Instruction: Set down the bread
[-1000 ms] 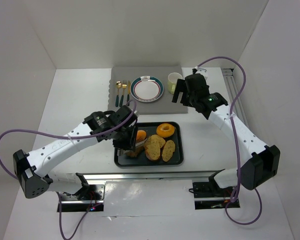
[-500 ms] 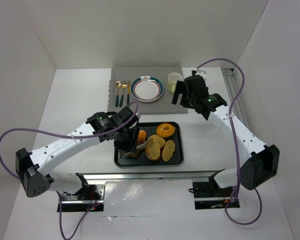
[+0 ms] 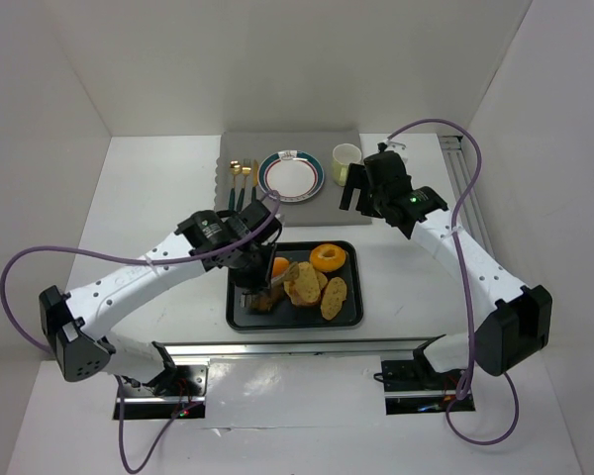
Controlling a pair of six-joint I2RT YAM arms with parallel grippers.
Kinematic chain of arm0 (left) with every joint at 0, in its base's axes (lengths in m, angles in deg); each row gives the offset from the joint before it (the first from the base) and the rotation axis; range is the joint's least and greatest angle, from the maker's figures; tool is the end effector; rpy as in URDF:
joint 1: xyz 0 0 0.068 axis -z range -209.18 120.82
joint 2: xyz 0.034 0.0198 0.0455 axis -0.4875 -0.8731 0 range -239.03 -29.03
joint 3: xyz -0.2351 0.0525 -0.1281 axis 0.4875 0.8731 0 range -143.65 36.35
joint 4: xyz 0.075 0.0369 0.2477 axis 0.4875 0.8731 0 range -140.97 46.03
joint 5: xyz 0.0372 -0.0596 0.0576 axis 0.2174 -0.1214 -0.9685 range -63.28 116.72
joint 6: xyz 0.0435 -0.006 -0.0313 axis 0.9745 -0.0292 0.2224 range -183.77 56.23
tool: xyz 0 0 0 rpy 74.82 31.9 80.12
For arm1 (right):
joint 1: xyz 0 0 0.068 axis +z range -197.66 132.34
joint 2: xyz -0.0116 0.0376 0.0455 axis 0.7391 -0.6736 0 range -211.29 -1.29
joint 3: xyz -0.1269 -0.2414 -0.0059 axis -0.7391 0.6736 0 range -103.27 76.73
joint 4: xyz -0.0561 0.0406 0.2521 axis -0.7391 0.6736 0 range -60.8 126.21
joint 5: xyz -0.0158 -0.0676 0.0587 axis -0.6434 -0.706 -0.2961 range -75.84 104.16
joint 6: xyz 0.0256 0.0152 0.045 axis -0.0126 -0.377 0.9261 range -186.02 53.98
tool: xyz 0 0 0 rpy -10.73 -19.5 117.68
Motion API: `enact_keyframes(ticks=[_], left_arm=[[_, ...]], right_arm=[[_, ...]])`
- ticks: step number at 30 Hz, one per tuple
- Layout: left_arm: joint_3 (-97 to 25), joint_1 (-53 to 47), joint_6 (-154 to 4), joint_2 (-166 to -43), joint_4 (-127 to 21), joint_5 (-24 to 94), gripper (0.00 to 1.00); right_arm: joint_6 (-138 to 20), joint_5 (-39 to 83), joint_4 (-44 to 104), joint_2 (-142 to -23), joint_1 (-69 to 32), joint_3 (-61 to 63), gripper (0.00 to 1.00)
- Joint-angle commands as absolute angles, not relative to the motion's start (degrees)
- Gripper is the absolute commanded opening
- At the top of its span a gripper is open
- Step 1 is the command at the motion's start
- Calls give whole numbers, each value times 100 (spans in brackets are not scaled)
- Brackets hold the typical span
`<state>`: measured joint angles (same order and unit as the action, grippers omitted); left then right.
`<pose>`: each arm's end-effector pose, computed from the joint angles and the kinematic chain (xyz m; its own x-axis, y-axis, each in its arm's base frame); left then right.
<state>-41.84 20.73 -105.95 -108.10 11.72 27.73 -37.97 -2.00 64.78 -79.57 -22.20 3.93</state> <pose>0.1699 -0.2029 0.3309 -0.9443 0.0793 -0.3193 0.1834 0.9326 -0.3108 0.2729 0.1190 0.3371 -0.6284 0.2011 -0.7514 0.0819 0.9777 0.1932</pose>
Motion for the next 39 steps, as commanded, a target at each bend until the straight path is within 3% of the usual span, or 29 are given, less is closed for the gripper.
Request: enact_keyframes(ticks=[1,8,14,23,27,28,30,34,36,39], left_arm=[[-4836,2074,-10579,-10787,1520,2435,0],[-6267,1171,-10034,-11384,1724,2056,0],[-6911,362,-9911,-12210,451,1714,0],[-8097,-632,-9533,-14422,-983,2460,0],[-8870,-633,-9454,-15276,-704,2461,1],[-9124,-685,-9454,-15392,-485,2461,11],[-9188,-685,-9392,-15472,-430,2575,20],[-8819,-685,-9339,-15288,-571,2689,54],[-8705,-685,-9287,-15147,-571,2689,60],[-8530,-633,-9173,-14743,-571,2488,60]], right_arm=[[-3781,-210,6401,-7969,-2252,299,99],[-3833,-315,6462,-7916,-2252,193,99],[-3649,-781,6568,-7697,-2252,246,99],[-3587,-781,6726,-7521,-2304,422,99],[-3429,-834,6927,-7582,-2305,449,99],[-3429,-834,6989,-7582,-2305,448,99],[-3429,-886,6990,-7582,-2305,448,99],[-3429,-755,6858,-7643,-2358,448,99],[-3429,-685,6858,-7713,-2358,378,99],[-3429,-685,6911,-7714,-2358,378,99]])
